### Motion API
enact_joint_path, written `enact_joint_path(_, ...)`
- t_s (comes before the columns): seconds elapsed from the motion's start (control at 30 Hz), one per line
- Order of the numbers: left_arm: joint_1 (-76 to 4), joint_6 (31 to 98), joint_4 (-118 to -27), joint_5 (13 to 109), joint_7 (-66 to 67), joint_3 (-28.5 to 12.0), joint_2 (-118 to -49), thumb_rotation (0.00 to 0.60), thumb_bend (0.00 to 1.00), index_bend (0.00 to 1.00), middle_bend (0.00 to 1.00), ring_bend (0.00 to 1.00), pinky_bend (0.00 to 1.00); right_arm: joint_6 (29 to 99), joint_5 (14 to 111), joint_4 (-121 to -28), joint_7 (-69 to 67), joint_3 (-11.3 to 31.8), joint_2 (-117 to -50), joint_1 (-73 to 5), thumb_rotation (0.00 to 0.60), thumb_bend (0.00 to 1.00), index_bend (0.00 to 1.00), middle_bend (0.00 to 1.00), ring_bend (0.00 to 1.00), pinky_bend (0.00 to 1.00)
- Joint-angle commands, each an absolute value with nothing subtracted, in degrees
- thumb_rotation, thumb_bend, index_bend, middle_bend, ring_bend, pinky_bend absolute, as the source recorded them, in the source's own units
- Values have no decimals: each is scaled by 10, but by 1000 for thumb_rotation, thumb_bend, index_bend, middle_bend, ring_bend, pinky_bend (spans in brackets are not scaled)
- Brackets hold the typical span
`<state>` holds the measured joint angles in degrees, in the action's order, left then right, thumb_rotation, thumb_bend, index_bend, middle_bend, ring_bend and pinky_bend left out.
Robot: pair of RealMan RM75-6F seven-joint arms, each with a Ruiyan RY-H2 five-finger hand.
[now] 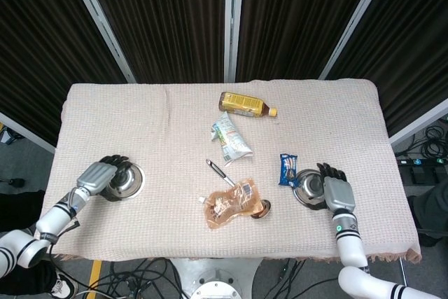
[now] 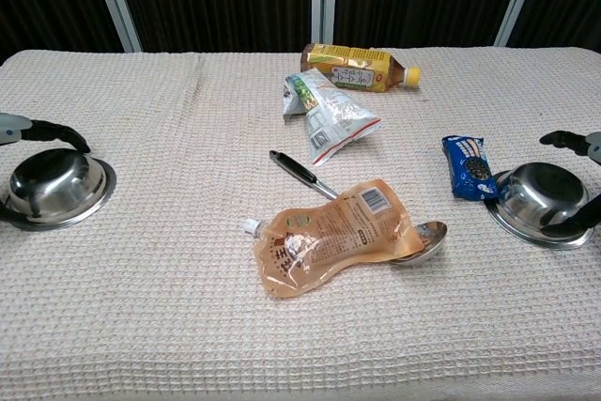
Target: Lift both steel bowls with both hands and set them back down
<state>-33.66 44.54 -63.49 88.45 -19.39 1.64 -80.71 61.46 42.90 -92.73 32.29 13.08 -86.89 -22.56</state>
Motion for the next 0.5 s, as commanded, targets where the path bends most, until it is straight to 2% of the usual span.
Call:
enact_joint_path(0.03, -339, 444, -627, 885, -201, 22, -812, 600, 0, 175, 82, 0, 131, 599, 405, -930, 334, 129, -866, -241, 600, 0, 0, 0, 0, 0)
enact_joint_path(0.4, -352, 436, -599, 889, -220, 37, -829, 600, 0, 214, 109, 6, 182, 570, 340, -912, 347, 114, -868, -283, 600, 0, 0, 4, 0, 1)
enact_joint_path(0.5, -352, 438, -588, 887, -219, 38, -836, 600, 0, 230, 135, 43, 221, 576, 342, -905, 347, 108, -872, -289, 600, 1, 0, 57, 0, 55)
